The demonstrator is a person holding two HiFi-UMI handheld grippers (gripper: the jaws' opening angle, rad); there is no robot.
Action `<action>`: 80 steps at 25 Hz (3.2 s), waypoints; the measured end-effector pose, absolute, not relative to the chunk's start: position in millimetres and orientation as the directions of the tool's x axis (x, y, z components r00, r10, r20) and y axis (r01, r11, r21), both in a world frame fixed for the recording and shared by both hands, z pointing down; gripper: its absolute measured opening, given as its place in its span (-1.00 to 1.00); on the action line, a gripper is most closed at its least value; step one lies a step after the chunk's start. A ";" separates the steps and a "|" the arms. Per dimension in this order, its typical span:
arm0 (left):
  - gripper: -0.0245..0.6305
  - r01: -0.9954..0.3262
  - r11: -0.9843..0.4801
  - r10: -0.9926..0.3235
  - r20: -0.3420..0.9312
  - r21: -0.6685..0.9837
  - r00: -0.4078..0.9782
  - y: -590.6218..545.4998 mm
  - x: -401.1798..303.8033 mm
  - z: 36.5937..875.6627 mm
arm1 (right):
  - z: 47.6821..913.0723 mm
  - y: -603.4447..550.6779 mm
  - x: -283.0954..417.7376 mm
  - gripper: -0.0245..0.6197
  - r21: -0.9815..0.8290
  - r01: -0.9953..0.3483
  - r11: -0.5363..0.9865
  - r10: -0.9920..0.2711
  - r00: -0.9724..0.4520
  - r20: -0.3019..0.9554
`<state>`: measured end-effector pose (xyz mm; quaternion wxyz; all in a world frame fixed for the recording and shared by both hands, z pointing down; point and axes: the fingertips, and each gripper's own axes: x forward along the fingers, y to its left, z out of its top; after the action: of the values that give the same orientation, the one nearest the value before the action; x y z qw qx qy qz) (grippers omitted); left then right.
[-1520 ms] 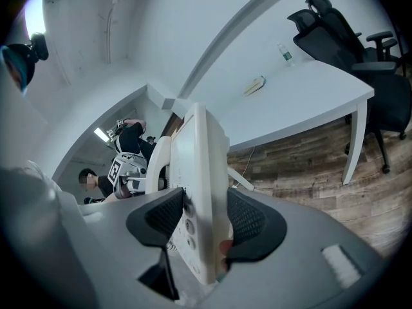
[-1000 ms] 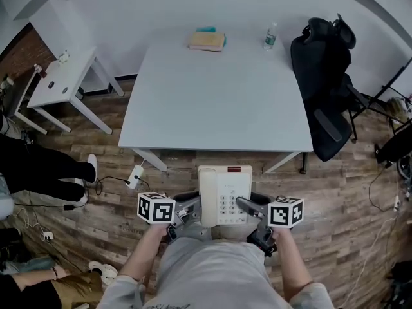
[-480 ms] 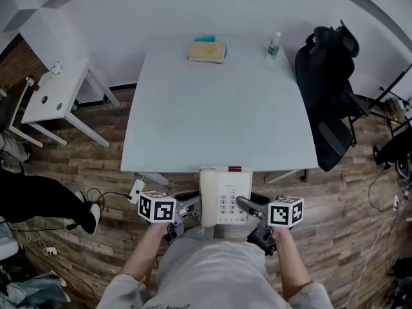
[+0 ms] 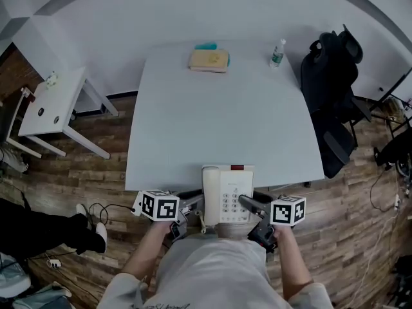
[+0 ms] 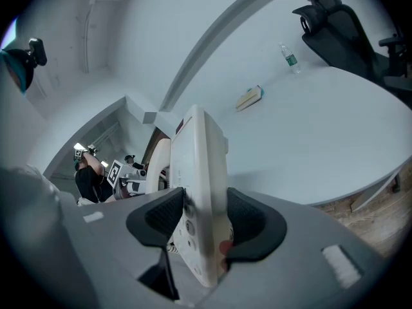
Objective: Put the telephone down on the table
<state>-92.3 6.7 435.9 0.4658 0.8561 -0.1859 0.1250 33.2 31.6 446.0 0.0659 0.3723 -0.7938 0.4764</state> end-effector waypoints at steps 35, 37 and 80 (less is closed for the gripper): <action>-0.56 -0.455 -0.449 -0.216 0.401 0.769 0.890 -105.3 -58.1 438.1 | 443.4 -86.8 68.2 -0.23 -0.719 -0.641 0.269 -0.481 -0.736 0.477; -0.56 -0.456 -0.442 -0.216 0.402 0.772 0.890 -117.9 -54.5 441.1 | 446.0 -99.8 72.1 -0.23 -0.723 -0.639 0.264 -0.479 -0.737 0.476; -0.56 -0.487 -0.418 -0.179 0.456 0.767 0.872 -193.8 -38.4 510.4 | 514.9 -175.3 86.3 -0.23 -0.736 -0.636 0.231 -0.434 -0.744 0.507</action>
<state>-38.4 -193.8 510.4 0.5006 0.8278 -0.2009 0.1539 86.3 -175.3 514.9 0.0977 0.3439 -0.7783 0.5162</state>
